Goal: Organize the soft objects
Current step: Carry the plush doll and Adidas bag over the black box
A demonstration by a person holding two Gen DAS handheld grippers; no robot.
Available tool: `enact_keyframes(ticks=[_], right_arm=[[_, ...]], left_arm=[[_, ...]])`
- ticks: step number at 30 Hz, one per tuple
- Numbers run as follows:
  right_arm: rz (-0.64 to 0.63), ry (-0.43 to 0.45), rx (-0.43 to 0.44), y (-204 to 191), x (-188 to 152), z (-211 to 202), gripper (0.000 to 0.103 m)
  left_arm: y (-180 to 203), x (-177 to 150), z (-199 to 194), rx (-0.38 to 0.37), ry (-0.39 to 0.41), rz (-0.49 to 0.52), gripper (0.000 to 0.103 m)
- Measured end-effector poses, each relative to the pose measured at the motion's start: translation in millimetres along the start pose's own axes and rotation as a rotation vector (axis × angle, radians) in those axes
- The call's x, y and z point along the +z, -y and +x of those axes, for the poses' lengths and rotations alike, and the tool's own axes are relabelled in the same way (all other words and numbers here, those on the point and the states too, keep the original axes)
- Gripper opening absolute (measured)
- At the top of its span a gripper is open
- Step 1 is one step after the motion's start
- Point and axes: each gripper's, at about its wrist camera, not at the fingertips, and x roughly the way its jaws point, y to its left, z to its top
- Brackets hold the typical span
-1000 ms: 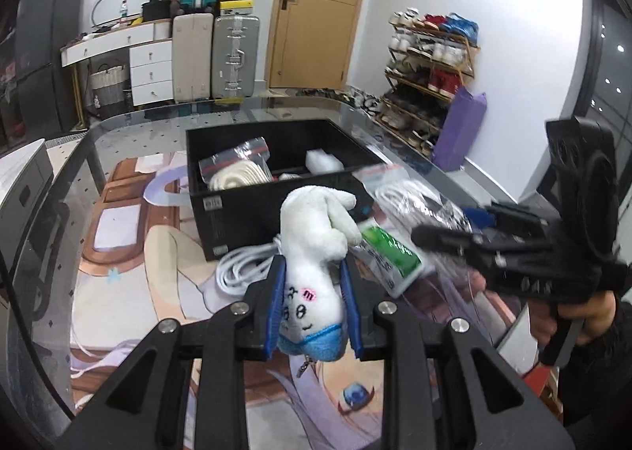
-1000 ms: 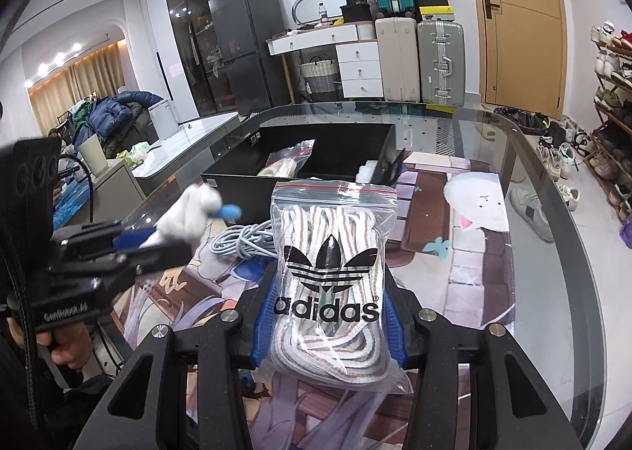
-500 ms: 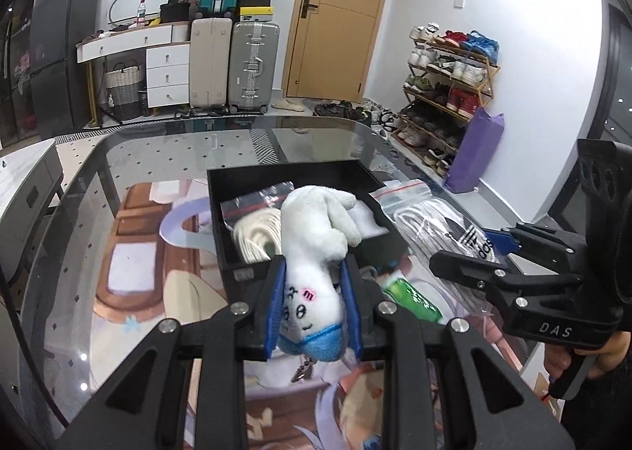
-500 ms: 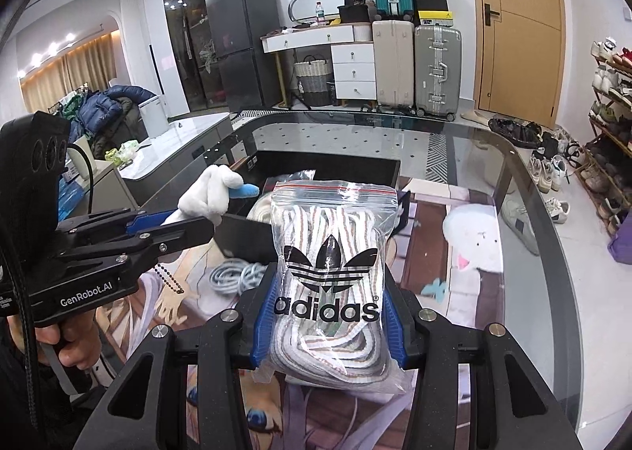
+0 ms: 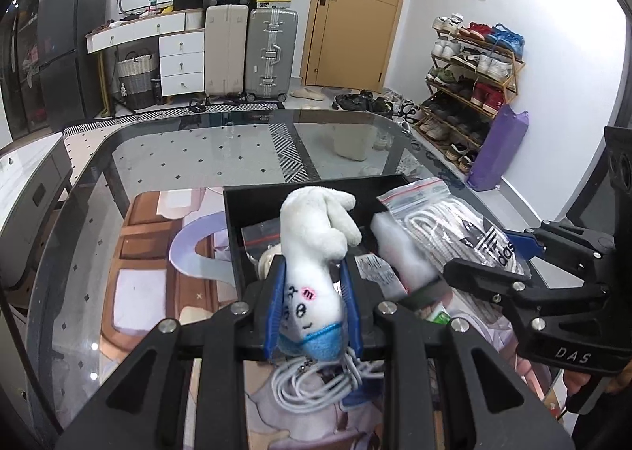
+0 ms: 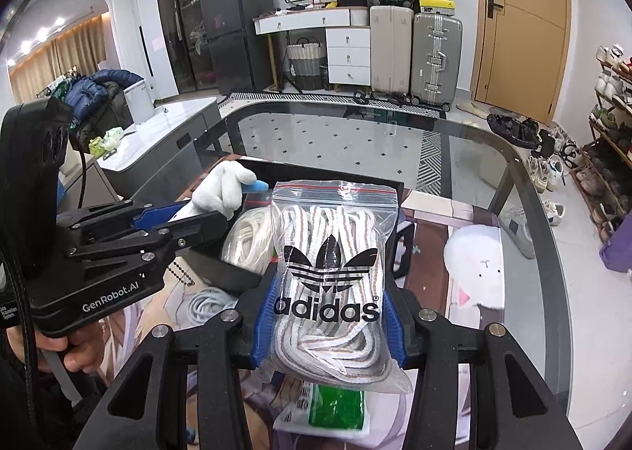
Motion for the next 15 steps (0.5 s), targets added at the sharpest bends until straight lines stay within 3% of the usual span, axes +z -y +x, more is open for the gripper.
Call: enact_keyframes(ticks=[15], right_arm=[[-0.05,-0.08,-0.009,0.3,34.2,43.3,0.046]], left_arm=[[-4.2,4.3,32.0,0.012,-0.055,0.015,0.025]])
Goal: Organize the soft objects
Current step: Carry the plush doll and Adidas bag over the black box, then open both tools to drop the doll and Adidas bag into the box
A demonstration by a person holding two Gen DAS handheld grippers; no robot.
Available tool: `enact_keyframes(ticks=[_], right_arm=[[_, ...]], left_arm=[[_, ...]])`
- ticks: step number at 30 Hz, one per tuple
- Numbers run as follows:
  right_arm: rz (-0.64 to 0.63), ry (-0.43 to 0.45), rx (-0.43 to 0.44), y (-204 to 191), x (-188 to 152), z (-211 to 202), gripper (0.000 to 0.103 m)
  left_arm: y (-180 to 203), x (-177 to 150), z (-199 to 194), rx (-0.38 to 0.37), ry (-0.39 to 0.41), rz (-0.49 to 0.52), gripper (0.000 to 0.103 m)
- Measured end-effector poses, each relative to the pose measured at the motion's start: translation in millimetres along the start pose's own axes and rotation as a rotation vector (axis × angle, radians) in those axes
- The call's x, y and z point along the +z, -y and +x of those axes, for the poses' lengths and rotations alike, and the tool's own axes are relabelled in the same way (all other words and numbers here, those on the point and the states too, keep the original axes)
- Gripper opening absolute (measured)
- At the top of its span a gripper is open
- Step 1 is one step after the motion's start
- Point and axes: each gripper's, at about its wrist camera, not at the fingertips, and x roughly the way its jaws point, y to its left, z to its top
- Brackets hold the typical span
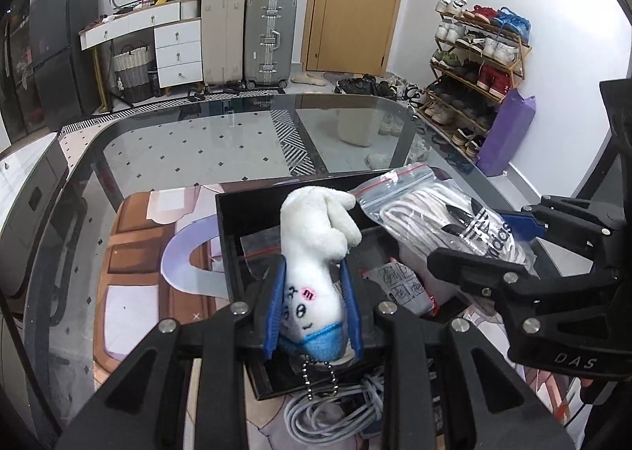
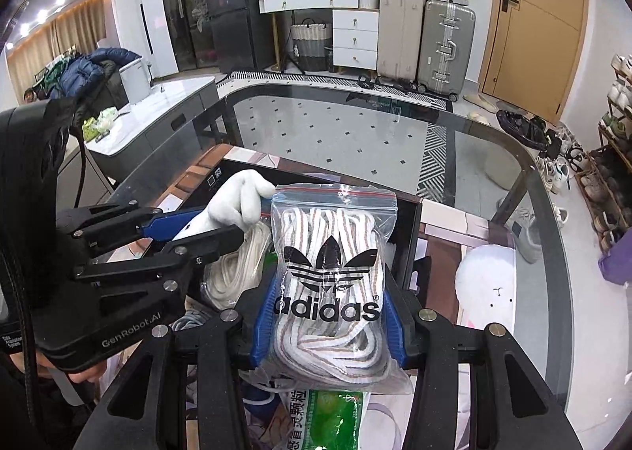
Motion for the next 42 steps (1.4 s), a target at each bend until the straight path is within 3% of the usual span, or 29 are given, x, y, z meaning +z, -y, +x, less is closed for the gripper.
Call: enact_keyframes(ticks=[18,37,42], right_arm=[[-0.052,-0.045,0.01,-6.1,5.8,9.7,0.046],[0.033,-0.093,0.049,0.3,5.3,38.6,0.046],[0.045,-0.052,0.07,2.0,3.9,36.4,0.05]], left_arm=[[-6.2,-4.5,-5.1,-0.007,0.005,-0.009,0.026],[-6.4,-1.8,-4.8,-0.021,0.001,0.02,0.026],[-8.7,-0.5,-4.5,-0.039,-0.013,0.029,0.026]])
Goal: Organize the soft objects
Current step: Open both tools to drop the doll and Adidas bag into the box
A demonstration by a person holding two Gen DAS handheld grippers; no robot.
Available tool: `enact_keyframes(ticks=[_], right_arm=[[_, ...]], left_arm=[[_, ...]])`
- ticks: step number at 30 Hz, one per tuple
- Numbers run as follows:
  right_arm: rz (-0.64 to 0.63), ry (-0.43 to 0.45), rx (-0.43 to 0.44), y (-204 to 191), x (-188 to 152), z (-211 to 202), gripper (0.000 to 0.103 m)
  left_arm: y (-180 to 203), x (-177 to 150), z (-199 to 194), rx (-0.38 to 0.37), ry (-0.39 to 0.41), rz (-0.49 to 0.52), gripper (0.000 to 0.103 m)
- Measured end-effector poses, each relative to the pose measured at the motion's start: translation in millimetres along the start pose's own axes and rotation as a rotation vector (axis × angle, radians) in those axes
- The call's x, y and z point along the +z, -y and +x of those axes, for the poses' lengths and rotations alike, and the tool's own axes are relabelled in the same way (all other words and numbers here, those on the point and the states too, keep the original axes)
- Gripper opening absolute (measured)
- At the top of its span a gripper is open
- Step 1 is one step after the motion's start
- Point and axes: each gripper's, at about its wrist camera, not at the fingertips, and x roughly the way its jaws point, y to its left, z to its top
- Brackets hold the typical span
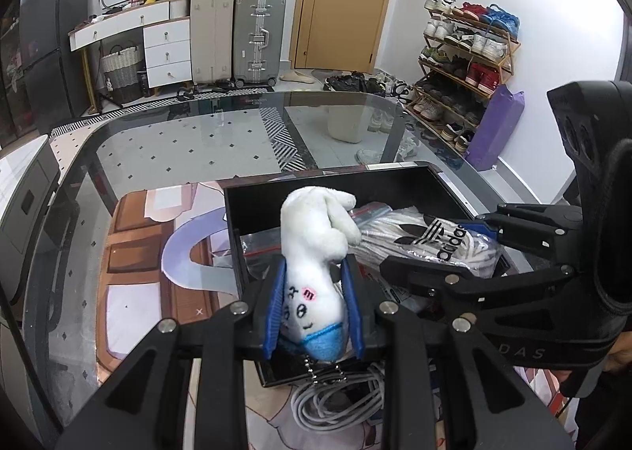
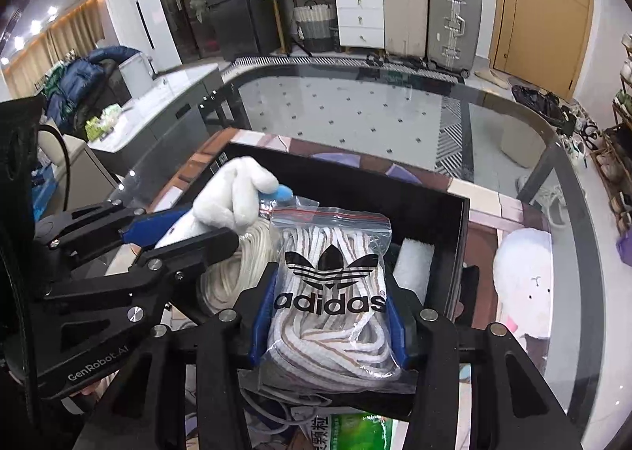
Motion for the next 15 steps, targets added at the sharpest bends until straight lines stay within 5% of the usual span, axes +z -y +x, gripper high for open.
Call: enact_keyframes(ticks=[4,7,12,15], right_arm=[[-0.079,0.07,-0.041,-2.9,-7.7,-15.3,0.07],[-0.106,0.131,-0.078,-4.5,-16.1,-32.3,0.087],[-0.065,0.196,-0.102,4.1,-37.0,-58.0,0.101],[-0.033,0.213,-0.11,10.3,-51.0,-72.4,0.102]], left_arm=[[5.0,-3.2,-3.3,-0.003,0.009,0.021,0.036],[8.8,-5.3,-10.4,-0.011,0.025,0.022,0.054],[15.2,-7.3,-25.5,0.01,0.053,0.04,0.057],[15.9,-12.4,-38.0,0.002,0.077,0.028,0.078]])
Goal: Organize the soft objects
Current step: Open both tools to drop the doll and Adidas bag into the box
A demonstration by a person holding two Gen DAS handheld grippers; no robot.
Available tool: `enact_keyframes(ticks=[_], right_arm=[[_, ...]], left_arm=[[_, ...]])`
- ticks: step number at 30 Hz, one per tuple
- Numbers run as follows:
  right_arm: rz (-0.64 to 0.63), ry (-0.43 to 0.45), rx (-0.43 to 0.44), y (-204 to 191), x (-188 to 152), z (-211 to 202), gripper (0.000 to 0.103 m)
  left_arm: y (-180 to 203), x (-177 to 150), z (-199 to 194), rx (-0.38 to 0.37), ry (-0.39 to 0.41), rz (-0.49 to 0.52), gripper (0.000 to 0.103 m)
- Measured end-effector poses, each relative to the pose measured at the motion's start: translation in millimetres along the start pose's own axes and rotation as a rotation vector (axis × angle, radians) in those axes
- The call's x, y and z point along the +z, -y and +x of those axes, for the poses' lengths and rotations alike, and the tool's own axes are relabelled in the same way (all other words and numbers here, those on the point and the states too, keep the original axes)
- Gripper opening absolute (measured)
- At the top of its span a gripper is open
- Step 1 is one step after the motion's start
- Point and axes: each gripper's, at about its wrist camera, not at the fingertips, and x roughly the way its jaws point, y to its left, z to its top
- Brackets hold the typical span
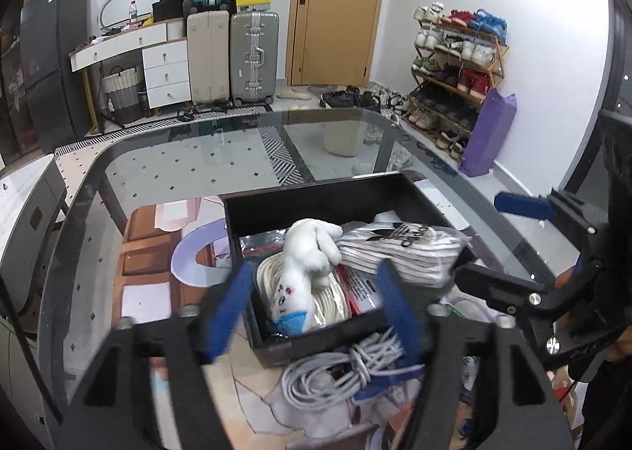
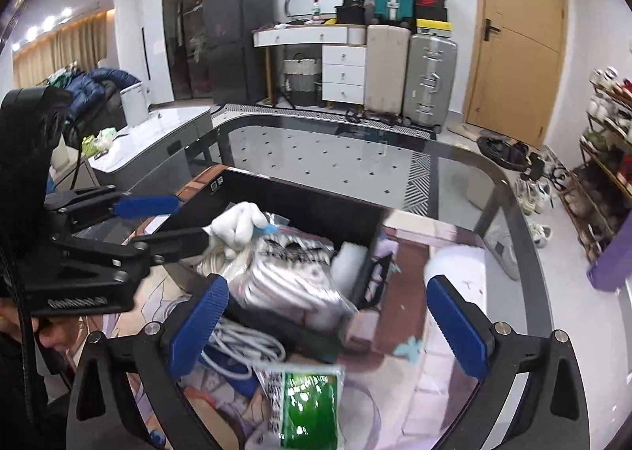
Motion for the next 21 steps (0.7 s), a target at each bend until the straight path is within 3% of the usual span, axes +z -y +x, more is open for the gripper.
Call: enact_keyframes(ticks=[2,6,13,21], right_arm=[[0.017,0.007,-0.002,4.6,-7.4,-10.0,0.102],[0.046,0.011,0.001,9.1,-22.5,-26.5,0.102],[0.076,0.013,0.028,9.7,-47.5,-42.4,0.102],[0.078,-0.037,0.055,9.8,-63.7,-32.2,0.102]], left_arm=[[-1.5,-4.6,-10.8,-0.021,0.029,-0.024,0.092],[-3.5,-16.4,-25.3,-0.02,0.051,-0.06,0.102],[-5.3,-40.5,-38.0,-0.002,0.076,-0.112,0.103],[7.3,-63.6,-32.5,0.058,0.066,-0.085,0.103]])
